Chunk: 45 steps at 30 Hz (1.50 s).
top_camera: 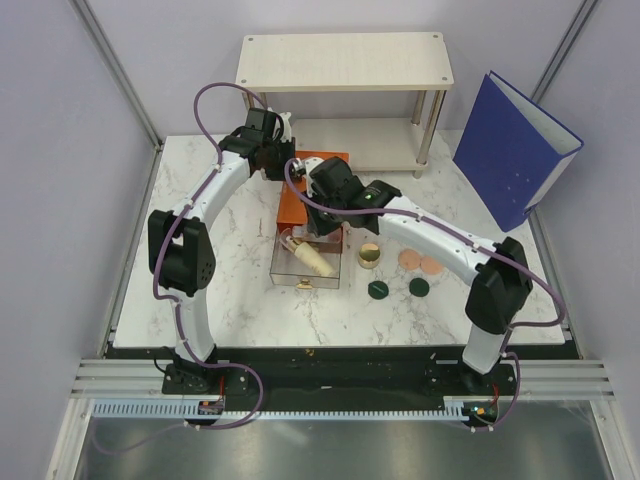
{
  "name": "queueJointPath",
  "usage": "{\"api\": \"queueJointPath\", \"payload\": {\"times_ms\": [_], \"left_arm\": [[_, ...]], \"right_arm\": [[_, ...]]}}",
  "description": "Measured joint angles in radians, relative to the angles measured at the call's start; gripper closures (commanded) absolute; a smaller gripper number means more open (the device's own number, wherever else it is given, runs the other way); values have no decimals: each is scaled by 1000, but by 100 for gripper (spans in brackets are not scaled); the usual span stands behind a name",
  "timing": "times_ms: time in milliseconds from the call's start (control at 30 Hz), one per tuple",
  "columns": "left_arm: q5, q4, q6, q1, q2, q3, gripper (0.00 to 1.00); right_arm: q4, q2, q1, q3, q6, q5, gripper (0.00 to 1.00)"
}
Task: Organize the makeup
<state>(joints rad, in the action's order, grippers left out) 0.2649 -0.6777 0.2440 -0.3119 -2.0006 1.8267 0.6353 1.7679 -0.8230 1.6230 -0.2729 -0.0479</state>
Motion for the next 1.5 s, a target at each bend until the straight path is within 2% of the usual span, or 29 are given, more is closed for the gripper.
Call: {"api": "queueJointPath", "payload": {"times_ms": [300,1000,1233,1500], "left_arm": [[0,0,0,0,0,0,98],[-2,0,-7,0,0,0,98],[-2,0,-7,0,0,0,98],[-2,0,-7,0,0,0,98]], "right_arm": [[-29,116,0,81,16,-25,100],[-14,190,0,83,16,8,100],[-26,119,-2,83,30,19,100],[11,-8,-27,91,84,-70,100]]}}
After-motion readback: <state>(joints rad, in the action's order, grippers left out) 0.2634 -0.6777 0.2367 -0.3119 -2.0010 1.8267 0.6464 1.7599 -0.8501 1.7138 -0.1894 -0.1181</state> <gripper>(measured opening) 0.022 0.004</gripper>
